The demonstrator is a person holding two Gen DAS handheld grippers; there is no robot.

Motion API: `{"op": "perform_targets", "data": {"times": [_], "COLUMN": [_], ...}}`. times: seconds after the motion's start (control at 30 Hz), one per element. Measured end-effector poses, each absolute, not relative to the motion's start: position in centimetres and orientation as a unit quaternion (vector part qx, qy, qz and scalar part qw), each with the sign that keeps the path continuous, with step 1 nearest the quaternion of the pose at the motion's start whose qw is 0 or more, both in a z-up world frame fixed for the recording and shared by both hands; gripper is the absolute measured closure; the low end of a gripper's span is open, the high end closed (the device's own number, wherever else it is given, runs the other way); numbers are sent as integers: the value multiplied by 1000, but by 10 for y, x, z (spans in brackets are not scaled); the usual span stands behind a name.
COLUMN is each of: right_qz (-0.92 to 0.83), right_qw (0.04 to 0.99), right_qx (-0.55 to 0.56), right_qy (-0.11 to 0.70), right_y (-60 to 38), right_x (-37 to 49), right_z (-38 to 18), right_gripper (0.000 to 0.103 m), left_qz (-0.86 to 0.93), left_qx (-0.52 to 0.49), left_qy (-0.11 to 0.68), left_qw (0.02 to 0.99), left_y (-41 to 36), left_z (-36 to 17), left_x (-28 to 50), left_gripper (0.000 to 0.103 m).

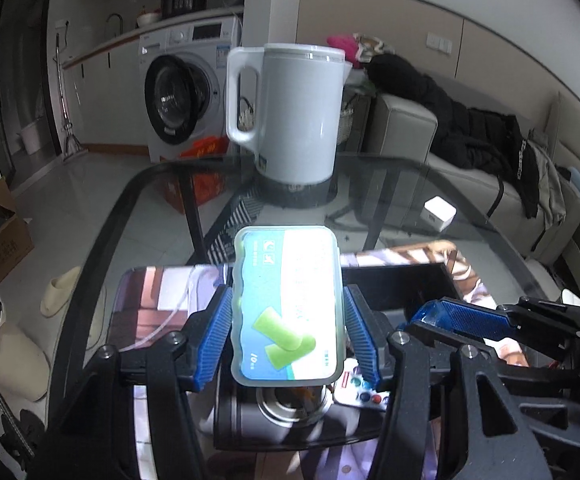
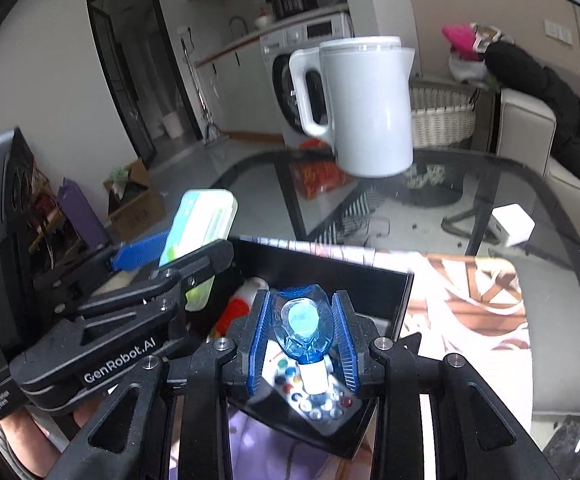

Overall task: Organize rigid objects
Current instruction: 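Lower both items into the black box and open both tools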

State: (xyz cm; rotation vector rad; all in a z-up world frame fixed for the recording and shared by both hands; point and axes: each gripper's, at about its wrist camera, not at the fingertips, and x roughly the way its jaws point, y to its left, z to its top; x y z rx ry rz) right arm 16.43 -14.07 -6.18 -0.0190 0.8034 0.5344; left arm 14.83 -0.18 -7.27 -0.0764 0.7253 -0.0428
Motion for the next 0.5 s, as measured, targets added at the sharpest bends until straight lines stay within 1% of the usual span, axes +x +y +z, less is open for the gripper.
{"op": "perform_targets", "data": {"times": [0.07, 0.17, 0.27, 0.5], "right_qz": [259, 269, 266, 273], "right_qw": [877, 859, 861, 854], "right_qx": [-12, -7, -30, -27], "right_qy": [405, 435, 433, 441], "right_y": [-140, -140, -137, -138], "right_x": [164, 167, 163, 159], "right_z": [-70, -82, -82, -84], "right_gripper": [72, 72, 72, 72], "left_qz": [-22, -23, -23, -22], "left_qx": [-40, -16, -10, -16], "left_qy": [386, 396, 399, 409], "left_qw": [921, 918, 917, 912], "left_y": [-3, -9, -12, -7], "left_z": [-83, -86, -84, -80], "left_x": [153, 152, 151, 147], "left_gripper": [48, 48, 48, 48]}}
